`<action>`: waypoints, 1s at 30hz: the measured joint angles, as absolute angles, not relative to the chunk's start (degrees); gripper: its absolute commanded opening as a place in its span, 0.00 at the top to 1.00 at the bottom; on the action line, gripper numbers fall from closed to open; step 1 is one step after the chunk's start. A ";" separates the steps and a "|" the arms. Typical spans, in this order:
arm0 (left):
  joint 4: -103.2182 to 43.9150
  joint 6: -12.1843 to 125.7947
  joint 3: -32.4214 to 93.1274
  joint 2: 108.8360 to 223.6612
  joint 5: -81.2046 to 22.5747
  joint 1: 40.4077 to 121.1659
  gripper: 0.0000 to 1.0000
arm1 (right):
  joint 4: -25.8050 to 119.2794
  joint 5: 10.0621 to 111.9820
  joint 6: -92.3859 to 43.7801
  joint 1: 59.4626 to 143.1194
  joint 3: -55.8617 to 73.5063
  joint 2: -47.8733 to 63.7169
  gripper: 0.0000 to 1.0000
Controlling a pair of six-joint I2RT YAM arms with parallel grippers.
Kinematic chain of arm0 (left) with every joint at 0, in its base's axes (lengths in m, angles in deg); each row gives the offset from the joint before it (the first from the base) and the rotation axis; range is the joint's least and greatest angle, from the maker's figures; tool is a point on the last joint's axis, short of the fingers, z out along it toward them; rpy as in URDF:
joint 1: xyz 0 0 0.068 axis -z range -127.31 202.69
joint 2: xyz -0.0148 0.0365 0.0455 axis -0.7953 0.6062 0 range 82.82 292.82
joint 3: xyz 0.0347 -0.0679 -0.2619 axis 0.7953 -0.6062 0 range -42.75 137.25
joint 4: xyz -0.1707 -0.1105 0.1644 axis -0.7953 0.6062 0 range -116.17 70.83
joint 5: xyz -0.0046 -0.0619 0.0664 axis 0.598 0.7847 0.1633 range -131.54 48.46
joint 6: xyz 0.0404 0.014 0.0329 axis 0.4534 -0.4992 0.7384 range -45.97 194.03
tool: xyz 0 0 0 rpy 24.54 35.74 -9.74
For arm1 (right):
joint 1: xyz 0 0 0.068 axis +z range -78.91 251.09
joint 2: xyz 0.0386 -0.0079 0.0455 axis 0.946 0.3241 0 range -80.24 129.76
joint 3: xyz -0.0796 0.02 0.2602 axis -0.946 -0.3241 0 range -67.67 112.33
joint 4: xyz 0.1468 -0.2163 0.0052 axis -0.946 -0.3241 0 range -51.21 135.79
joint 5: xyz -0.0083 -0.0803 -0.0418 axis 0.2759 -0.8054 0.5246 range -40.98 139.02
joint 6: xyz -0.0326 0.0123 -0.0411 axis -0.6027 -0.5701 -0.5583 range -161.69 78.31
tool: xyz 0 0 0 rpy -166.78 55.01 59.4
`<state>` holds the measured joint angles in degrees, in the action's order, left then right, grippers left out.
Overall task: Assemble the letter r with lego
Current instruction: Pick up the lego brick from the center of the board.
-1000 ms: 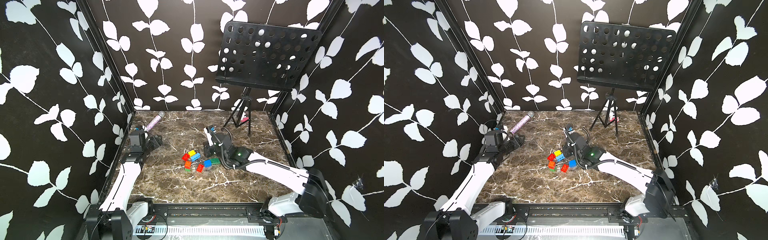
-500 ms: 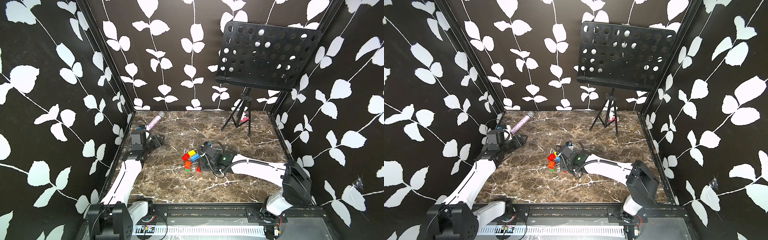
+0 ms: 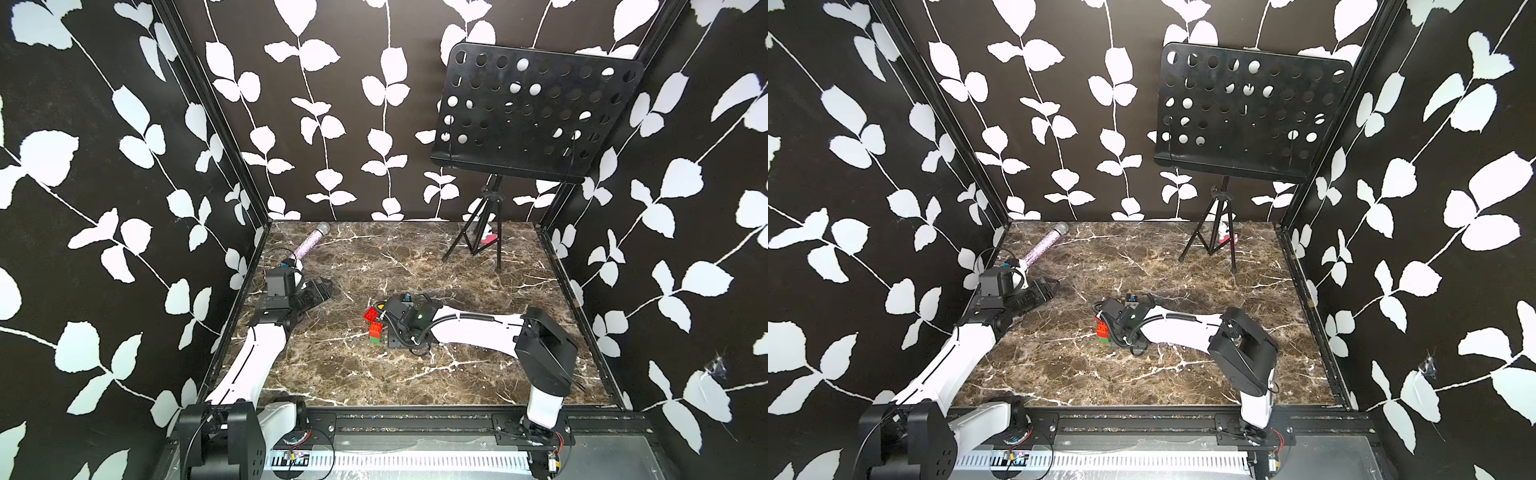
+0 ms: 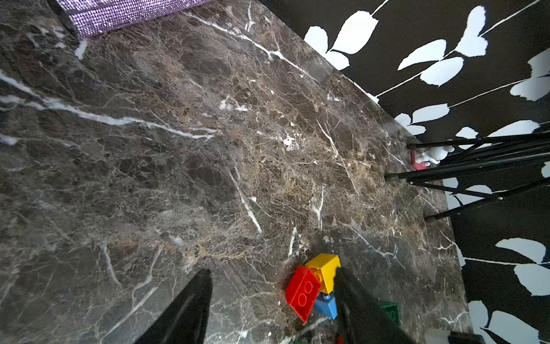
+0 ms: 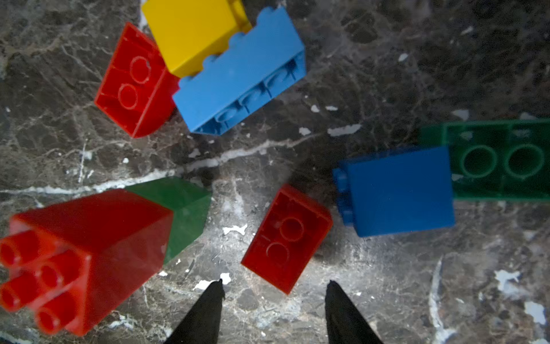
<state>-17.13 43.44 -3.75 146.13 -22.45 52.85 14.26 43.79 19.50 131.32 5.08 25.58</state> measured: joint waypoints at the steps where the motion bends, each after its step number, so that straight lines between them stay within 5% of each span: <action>1: -17.20 43.55 -3.75 146.41 -22.45 52.85 0.33 | 14.13 43.72 19.79 131.01 5.08 25.71 0.45; 17: -18.92 43.68 -4.97 150.19 -22.04 52.85 0.33 | 15.15 43.46 20.05 129.00 6.07 29.73 0.45; 30: -19.27 43.66 -5.30 151.83 -21.77 52.85 0.33 | 15.22 42.15 18.06 129.00 8.16 30.36 0.55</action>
